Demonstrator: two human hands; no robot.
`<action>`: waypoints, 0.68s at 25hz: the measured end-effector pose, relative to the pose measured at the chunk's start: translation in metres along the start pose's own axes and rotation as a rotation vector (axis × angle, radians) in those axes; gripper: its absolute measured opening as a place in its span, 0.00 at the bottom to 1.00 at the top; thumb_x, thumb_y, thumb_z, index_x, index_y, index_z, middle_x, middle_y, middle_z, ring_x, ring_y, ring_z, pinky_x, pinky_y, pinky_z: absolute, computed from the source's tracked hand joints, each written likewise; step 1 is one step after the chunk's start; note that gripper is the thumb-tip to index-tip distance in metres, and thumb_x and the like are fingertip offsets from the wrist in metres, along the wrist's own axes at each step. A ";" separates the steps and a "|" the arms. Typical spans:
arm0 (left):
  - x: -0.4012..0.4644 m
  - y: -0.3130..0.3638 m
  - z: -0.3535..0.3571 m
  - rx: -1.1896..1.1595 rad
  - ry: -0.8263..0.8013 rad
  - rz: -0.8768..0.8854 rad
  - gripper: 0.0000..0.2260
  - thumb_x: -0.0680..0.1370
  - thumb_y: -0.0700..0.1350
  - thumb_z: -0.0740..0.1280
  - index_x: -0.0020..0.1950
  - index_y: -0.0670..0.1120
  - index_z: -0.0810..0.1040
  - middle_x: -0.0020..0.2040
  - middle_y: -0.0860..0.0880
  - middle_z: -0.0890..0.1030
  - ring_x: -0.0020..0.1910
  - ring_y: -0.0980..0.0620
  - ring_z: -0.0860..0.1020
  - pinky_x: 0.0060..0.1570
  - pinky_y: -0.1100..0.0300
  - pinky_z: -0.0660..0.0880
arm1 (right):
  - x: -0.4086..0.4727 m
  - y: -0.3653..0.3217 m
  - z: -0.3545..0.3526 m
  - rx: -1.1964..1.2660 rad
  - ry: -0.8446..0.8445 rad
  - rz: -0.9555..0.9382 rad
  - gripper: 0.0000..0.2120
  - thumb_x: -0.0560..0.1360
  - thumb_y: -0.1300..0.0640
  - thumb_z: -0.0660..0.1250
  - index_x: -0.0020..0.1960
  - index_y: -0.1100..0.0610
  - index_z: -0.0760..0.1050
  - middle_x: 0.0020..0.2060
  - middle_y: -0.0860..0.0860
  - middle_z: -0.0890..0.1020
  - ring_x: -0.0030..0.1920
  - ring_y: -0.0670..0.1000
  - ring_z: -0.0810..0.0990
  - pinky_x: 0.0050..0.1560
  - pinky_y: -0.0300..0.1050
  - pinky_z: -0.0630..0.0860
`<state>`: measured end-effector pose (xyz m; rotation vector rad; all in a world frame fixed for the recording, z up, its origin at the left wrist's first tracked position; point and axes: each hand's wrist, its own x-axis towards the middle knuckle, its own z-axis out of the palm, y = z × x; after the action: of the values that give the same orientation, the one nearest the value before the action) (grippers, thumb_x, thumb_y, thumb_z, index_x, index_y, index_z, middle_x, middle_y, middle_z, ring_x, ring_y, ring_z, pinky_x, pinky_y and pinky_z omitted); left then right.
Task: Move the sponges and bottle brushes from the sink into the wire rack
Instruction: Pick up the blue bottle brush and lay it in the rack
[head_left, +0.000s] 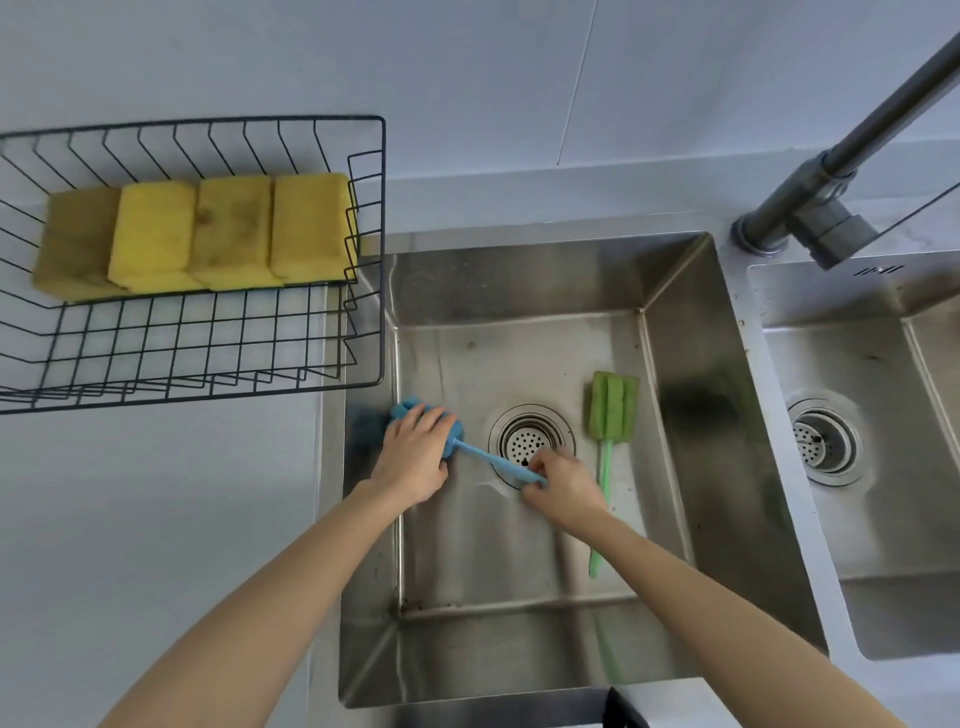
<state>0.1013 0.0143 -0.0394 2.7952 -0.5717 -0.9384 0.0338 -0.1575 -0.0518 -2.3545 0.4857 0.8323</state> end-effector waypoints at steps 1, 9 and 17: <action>-0.002 -0.001 0.000 -0.006 0.007 -0.014 0.26 0.76 0.42 0.62 0.73 0.46 0.57 0.74 0.48 0.60 0.75 0.46 0.54 0.73 0.51 0.53 | -0.001 0.000 -0.010 0.038 0.024 -0.028 0.12 0.72 0.59 0.63 0.55 0.59 0.75 0.49 0.53 0.73 0.47 0.53 0.74 0.44 0.41 0.69; -0.028 0.006 -0.011 -0.150 0.061 0.035 0.24 0.75 0.44 0.64 0.70 0.47 0.63 0.69 0.48 0.68 0.67 0.46 0.67 0.67 0.53 0.63 | -0.026 0.005 -0.091 0.351 -0.085 -0.068 0.05 0.73 0.62 0.65 0.43 0.54 0.77 0.32 0.47 0.78 0.32 0.43 0.75 0.35 0.26 0.73; -0.074 0.024 -0.032 -0.236 0.183 0.105 0.18 0.76 0.47 0.62 0.65 0.46 0.69 0.63 0.49 0.74 0.59 0.49 0.75 0.57 0.56 0.73 | -0.068 -0.003 -0.126 1.030 -0.014 -0.117 0.04 0.76 0.64 0.64 0.45 0.59 0.77 0.38 0.56 0.81 0.28 0.41 0.83 0.34 0.31 0.81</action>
<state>0.0594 0.0217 0.0329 2.5769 -0.5361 -0.6724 0.0415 -0.2262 0.0738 -1.4012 0.5789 0.3795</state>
